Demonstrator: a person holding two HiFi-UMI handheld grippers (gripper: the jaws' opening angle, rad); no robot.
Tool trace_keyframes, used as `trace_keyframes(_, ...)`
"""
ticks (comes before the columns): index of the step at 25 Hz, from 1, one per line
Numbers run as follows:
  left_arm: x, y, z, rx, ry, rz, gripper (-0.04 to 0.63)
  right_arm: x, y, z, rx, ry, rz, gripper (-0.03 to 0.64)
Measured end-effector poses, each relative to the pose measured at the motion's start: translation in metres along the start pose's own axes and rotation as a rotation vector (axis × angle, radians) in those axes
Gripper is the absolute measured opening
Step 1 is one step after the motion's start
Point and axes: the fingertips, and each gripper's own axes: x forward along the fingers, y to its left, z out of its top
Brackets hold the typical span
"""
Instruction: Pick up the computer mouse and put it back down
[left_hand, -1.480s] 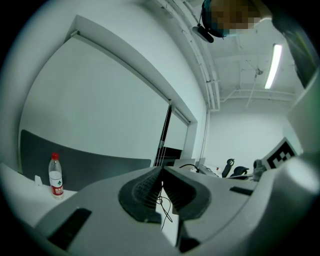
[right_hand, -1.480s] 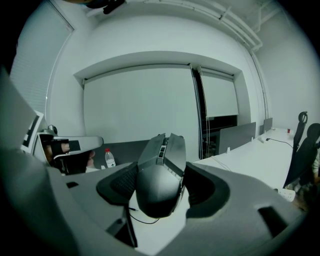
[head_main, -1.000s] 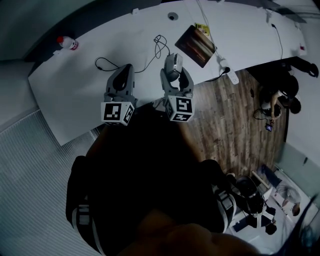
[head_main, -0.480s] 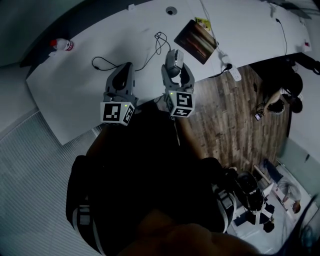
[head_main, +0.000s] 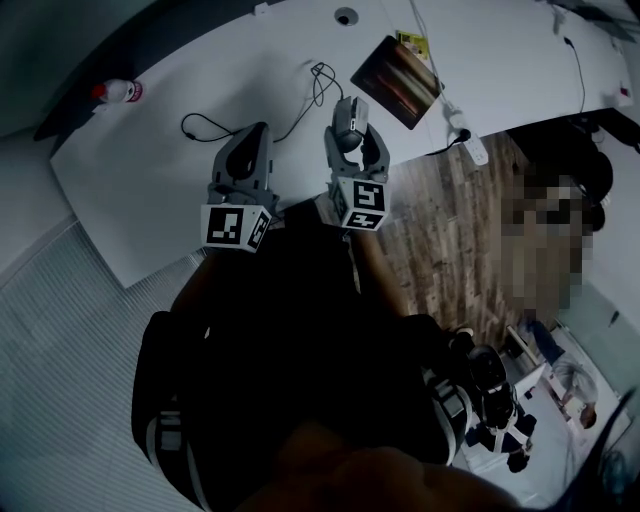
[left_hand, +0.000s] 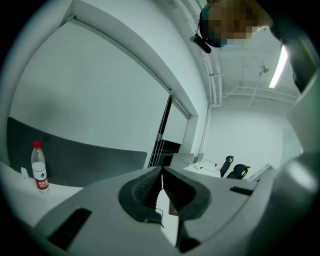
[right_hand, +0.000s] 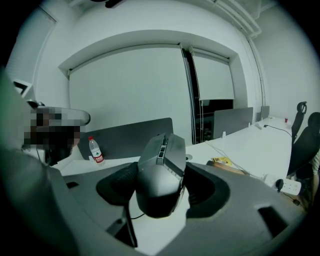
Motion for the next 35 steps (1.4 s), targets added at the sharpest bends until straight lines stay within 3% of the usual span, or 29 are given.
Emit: trace_keyframes(35, 0.050, 0.006, -0.031, -0.015, 0.070, -0.008, 0.006, 0.087, -0.050, -0.120, 0.028, 0.234, -0.059, 0.281)
